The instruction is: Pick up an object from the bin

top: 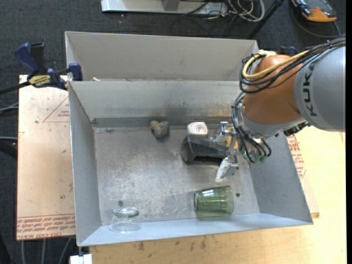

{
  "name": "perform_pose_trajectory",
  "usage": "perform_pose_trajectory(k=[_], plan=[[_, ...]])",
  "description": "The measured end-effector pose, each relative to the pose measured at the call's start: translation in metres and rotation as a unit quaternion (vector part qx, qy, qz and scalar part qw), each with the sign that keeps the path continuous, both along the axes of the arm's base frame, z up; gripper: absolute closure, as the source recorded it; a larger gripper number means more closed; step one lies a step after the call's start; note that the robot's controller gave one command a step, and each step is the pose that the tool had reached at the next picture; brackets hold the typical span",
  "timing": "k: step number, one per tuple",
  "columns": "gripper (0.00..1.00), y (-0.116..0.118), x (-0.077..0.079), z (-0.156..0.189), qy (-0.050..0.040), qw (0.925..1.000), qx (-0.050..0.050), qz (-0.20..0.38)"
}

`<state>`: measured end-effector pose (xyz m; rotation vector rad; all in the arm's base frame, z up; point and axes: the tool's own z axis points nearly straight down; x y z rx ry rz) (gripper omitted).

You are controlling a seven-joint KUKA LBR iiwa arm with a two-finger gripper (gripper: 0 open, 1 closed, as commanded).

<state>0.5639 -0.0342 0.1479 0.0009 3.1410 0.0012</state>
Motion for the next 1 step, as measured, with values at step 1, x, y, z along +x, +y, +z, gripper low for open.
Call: perform_pose_trajectory(k=[1], plan=[[0.00,0.0008,0.0118,-0.0289,-0.0074,0.9993,0.000,-0.036]])
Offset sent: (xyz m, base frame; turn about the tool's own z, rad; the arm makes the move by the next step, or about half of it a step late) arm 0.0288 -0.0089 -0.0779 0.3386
